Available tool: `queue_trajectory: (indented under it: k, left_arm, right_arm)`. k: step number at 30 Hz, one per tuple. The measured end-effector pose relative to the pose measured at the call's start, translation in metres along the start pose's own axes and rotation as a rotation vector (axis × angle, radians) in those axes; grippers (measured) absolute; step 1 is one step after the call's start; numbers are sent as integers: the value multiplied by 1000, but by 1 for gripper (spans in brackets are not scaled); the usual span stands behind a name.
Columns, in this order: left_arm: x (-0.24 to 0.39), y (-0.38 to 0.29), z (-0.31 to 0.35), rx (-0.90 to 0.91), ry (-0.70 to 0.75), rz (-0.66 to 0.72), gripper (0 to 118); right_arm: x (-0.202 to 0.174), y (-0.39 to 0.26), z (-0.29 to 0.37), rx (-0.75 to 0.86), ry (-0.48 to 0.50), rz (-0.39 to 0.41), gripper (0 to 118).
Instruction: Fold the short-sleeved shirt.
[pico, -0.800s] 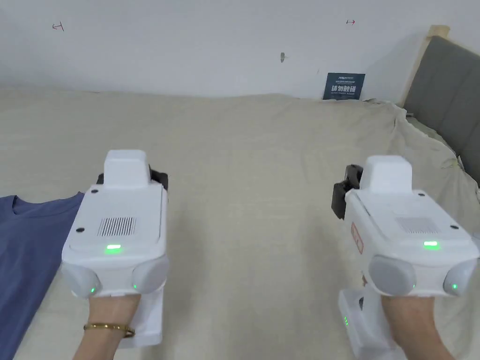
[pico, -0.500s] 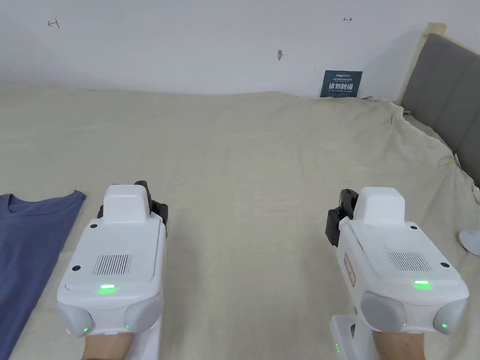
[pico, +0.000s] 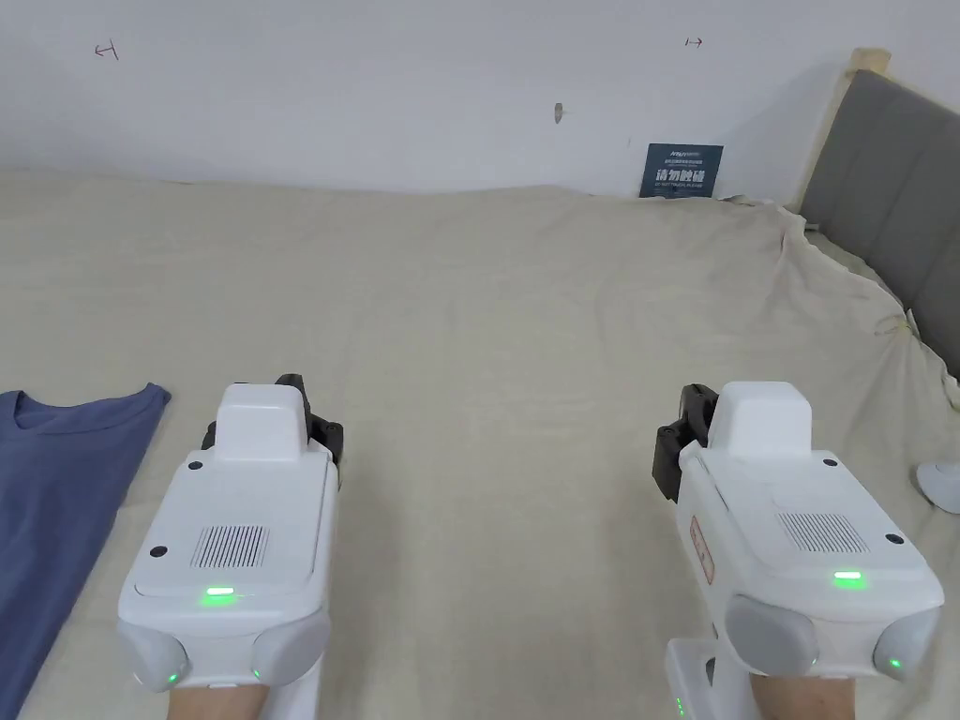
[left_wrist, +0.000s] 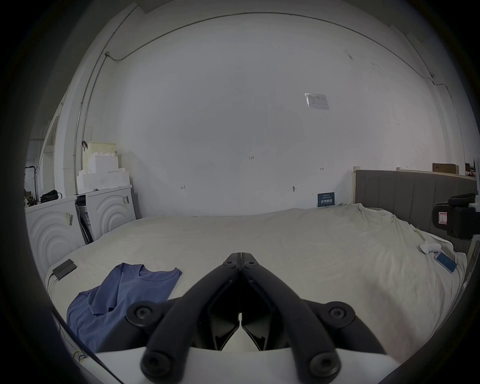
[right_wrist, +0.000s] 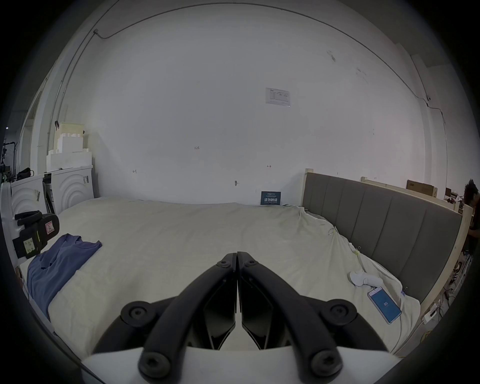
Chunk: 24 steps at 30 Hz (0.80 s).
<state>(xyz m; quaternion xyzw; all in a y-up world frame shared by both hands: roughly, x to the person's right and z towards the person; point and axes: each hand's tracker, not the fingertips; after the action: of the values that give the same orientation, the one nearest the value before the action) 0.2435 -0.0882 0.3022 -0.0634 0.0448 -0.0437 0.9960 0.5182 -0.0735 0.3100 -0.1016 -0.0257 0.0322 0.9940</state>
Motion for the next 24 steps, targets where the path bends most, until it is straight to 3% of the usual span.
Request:
queue_trajectory:
  k: [24]
  left_arm:
    - [-1,4,0,11,-9,-1,0]
  right_arm:
    - [0,-1,2,-3,13,8,0]
